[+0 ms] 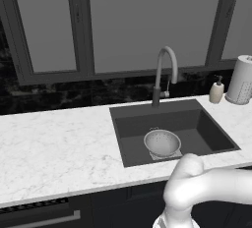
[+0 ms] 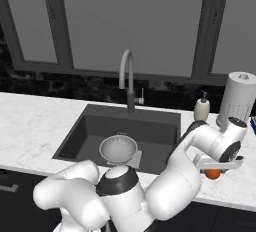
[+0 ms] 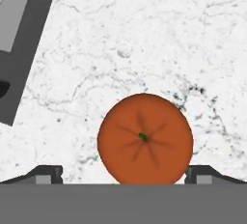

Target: Put the colander in the sink, put the orange in the colander, and turn on the sink faucet and pour water over the colander.

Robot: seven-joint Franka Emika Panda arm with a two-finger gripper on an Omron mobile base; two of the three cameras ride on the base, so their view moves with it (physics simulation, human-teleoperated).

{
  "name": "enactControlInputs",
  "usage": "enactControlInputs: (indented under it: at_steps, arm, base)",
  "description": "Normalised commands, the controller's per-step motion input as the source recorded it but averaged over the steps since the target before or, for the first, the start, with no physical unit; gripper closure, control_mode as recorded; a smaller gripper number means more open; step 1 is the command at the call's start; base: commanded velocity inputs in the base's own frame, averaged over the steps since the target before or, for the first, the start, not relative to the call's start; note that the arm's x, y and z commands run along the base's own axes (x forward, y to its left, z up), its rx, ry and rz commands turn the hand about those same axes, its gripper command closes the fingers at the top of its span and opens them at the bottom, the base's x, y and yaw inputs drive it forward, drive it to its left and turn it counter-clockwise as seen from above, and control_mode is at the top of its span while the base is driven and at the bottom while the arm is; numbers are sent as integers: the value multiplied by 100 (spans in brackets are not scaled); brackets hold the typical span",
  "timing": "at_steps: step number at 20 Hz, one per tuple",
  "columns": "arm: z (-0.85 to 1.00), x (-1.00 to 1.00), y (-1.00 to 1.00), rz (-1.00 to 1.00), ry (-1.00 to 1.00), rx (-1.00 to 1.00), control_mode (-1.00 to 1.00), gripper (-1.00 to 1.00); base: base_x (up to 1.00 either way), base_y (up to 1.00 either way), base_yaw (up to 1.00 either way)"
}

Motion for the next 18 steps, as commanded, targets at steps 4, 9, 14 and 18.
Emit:
enactControlInputs:
  at_steps: [4,9,14,18]
  arm:
    - [-32,15,0,7,0,0,-100,-100]
    - [-31,7,0,6,0,0,-100,-100]
    - [-35,-2,0,5,0,0,-100,-100]
    - [-42,-1,3,4,0,0,-100,-100]
  base:
    - [0,0,0]
    - [0,0,0]
    - [0,0,0]
    - [0,0,0]
